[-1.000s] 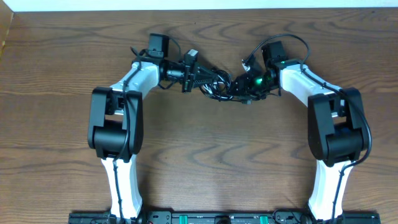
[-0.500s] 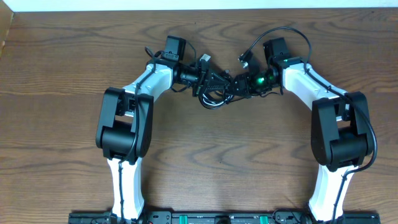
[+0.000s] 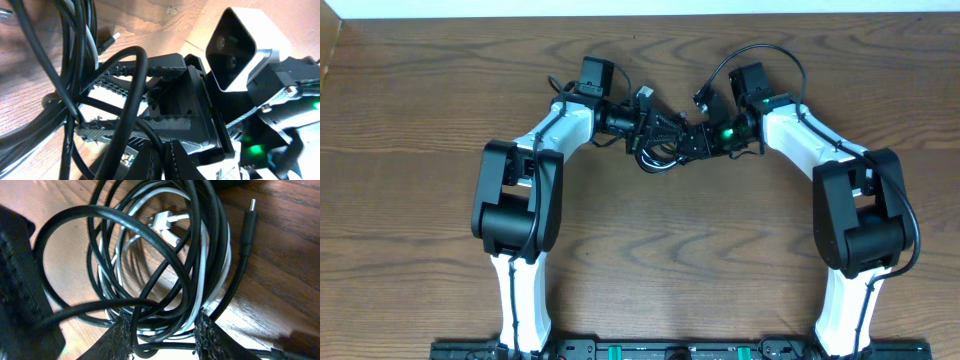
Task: Untangle cables
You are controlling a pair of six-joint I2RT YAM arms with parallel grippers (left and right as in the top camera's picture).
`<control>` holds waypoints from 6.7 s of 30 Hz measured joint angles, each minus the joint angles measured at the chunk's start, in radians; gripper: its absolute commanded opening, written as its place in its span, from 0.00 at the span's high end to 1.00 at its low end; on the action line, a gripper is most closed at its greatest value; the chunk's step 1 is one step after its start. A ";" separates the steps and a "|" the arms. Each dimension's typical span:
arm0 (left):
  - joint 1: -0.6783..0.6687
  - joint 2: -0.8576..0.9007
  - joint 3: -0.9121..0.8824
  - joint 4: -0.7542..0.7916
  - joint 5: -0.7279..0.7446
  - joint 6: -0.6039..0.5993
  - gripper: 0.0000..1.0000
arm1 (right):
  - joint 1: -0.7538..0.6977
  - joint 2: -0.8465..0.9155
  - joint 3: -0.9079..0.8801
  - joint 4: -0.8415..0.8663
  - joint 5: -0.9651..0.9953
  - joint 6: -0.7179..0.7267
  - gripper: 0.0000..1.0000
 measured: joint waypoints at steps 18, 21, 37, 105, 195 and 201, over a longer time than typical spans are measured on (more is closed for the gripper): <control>0.018 0.000 0.000 0.000 0.028 -0.030 0.93 | 0.082 -0.067 0.000 -0.047 0.094 -0.117 0.58; 0.018 0.000 0.000 0.000 0.040 -0.037 0.93 | 0.109 -0.067 0.000 -0.037 0.151 -0.117 0.61; 0.029 0.000 0.000 0.006 0.046 -0.078 0.93 | 0.134 -0.068 -0.014 0.033 0.224 0.000 0.69; 0.028 -0.011 0.019 0.011 0.005 -0.089 0.93 | 0.165 -0.069 -0.042 0.186 0.434 0.397 0.99; 0.080 -0.013 0.010 -0.008 0.134 -0.031 0.93 | 0.183 -0.039 -0.033 0.236 0.416 0.193 0.99; 0.083 -0.013 0.008 -0.064 0.111 -0.028 0.93 | 0.103 -0.039 -0.026 0.155 0.361 0.267 0.99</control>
